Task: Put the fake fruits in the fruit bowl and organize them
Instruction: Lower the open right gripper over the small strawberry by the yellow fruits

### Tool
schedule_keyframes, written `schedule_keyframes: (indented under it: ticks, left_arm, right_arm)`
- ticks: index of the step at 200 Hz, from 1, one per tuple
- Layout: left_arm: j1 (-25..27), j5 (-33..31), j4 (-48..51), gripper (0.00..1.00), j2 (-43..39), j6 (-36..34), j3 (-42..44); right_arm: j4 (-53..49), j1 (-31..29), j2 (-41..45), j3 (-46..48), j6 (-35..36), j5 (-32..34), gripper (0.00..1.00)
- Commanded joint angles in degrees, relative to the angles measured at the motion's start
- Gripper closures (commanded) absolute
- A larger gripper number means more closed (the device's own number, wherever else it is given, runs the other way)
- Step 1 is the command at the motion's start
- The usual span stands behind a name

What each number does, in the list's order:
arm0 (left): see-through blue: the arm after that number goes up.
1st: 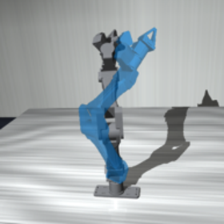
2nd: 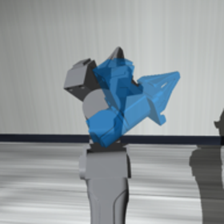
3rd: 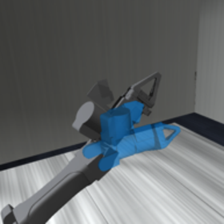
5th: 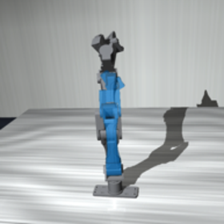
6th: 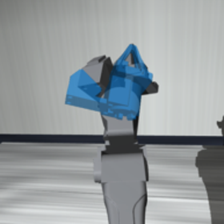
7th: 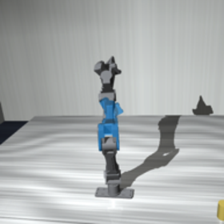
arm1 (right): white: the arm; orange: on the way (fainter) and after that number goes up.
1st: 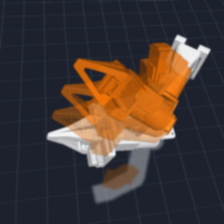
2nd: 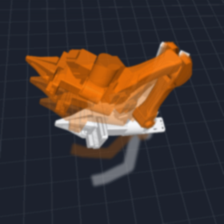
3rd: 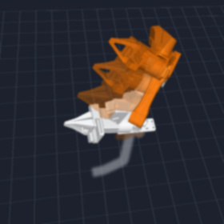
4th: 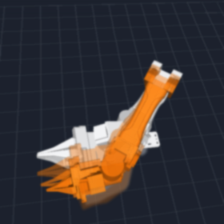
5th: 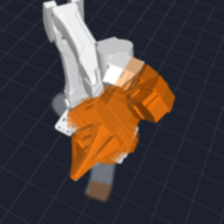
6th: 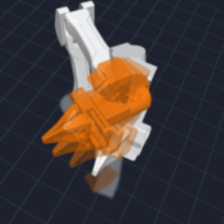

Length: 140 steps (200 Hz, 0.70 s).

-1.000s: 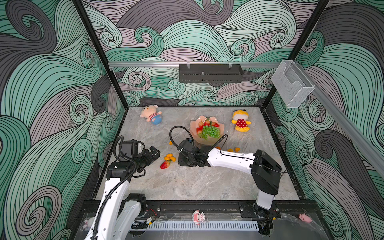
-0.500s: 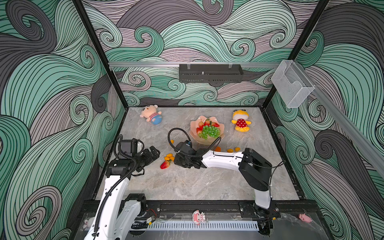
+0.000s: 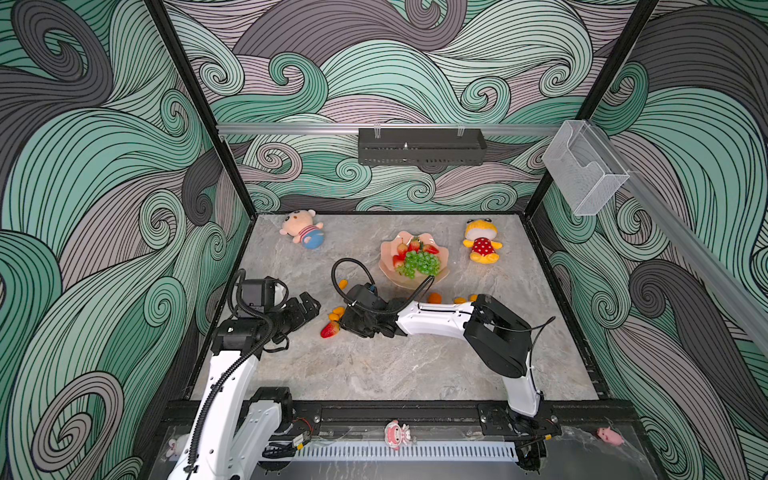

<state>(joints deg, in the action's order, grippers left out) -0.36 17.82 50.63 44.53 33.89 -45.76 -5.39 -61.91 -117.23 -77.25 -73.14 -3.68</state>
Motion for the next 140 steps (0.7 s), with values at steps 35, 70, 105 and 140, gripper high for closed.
schedule_keyframes:
  ticks: [35,70,105,140]
  left_arm:
    - [-0.8,1.2,0.5,0.02,0.1,-1.1,-1.4]
    - [-0.8,1.3,0.2,0.01,0.4,-1.2,-1.4]
    - [-0.8,2.2,-0.2,0.01,0.8,-1.6,-1.7]
    - [-0.8,2.3,0.0,0.01,0.6,-1.9,-1.9]
  right_arm:
    - [2.0,0.1,-1.5,-1.0,-1.0,-1.2,0.52]
    - [2.3,0.3,-2.1,-1.1,-1.2,-1.5,0.48]
    - [2.6,0.4,-2.9,-1.3,-1.4,-1.9,0.45]
    - [3.0,0.6,-4.1,-1.9,-1.9,-2.6,0.44]
